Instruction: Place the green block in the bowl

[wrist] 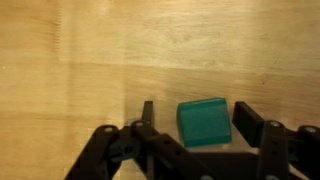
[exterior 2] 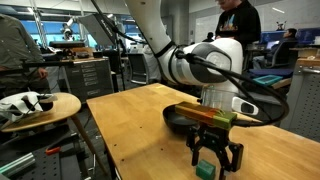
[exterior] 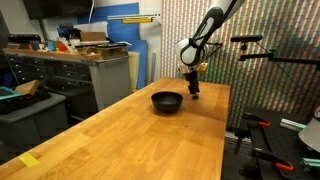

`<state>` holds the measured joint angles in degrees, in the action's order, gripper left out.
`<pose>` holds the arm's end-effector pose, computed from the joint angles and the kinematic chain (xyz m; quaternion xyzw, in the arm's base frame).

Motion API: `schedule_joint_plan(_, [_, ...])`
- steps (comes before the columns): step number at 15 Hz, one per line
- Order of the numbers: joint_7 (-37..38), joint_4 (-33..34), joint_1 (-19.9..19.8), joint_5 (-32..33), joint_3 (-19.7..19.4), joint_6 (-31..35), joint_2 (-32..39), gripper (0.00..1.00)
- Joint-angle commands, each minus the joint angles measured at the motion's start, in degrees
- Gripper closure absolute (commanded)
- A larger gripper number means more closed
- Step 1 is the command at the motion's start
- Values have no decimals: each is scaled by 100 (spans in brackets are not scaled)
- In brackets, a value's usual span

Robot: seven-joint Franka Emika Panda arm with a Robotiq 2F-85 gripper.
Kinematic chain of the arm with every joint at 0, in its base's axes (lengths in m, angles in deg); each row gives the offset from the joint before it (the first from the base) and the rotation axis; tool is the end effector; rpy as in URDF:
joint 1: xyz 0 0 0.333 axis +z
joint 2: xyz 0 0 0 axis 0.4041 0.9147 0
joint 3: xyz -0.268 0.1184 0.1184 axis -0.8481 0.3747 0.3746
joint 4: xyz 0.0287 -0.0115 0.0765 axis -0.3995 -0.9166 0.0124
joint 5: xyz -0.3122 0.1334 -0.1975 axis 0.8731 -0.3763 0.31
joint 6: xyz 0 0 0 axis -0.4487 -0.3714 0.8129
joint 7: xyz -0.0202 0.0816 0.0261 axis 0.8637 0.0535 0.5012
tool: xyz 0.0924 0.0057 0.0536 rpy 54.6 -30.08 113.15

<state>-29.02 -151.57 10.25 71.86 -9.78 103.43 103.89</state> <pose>0.5368 -0.2304 0.1390 0.9812 0.0224 -0.1761 0.0755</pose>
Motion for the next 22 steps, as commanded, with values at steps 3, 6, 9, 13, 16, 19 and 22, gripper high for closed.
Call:
schedule_joint_plan(3, [-54,-92,-7,-71,38,-79,-145,64])
schedule_joint_plan(6, [-18,-131,21,-86,66,-84,-183,77])
schedule_joint_plan(9, [7,-175,38,-114,81,-168,-263,77])
schedule_joint_plan(13, [32,-361,52,-263,126,-397,-609,77])
schedule_joint_plan(16, [91,-645,109,-314,116,-665,-1118,77])
schedule_joint_plan(19, [205,-931,207,-294,109,-1016,-1737,77])
schedule_joint_plan(22, [394,-1081,376,-300,173,-1342,-2221,77])
